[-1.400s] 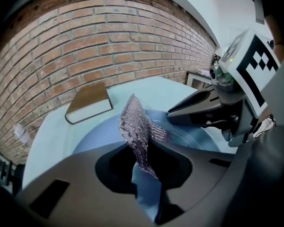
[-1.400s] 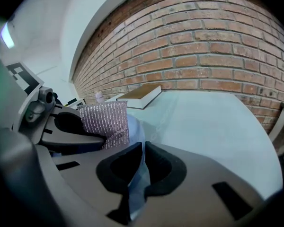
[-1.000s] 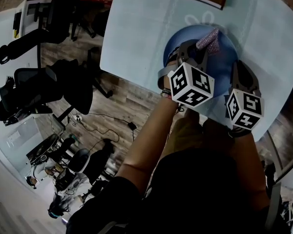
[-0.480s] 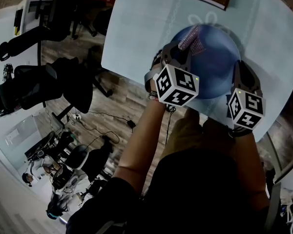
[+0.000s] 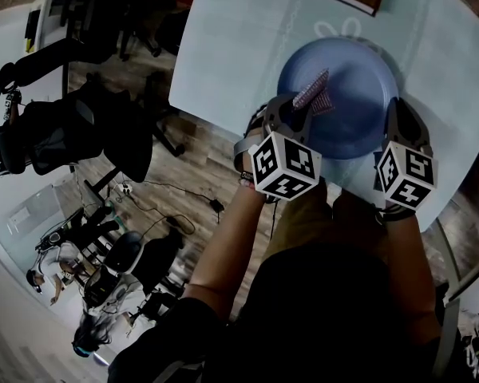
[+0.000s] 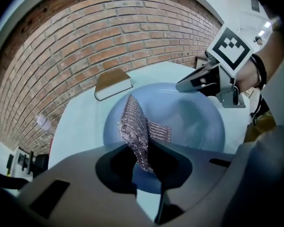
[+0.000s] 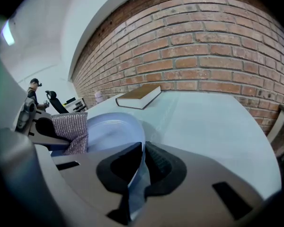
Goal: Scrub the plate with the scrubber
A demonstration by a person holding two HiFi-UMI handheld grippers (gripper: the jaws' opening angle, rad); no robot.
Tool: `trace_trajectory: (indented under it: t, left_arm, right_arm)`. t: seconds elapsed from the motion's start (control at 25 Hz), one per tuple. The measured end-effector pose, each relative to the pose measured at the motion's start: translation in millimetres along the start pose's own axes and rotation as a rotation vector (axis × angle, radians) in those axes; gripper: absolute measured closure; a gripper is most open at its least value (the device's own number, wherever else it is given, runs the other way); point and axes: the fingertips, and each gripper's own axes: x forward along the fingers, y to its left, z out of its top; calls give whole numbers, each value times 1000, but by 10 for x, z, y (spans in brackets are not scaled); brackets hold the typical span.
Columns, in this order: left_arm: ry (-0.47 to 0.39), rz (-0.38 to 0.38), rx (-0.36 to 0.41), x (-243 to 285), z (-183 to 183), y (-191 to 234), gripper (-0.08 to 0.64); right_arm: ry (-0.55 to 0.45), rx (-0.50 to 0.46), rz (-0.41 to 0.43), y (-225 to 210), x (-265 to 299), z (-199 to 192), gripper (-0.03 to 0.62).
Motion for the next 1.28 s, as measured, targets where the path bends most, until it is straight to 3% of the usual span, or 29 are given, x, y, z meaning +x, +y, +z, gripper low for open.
trace_trajectory:
  t: [0.48,1.28]
  left_arm:
    - [-50,-127,77,12,198,-673,483]
    - [-71,-90,131,385,659,-519,483]
  right_arm:
    - [-3,2,-8,6,-1,-15,545]
    - [-5,1,2,0,-18,9,545]
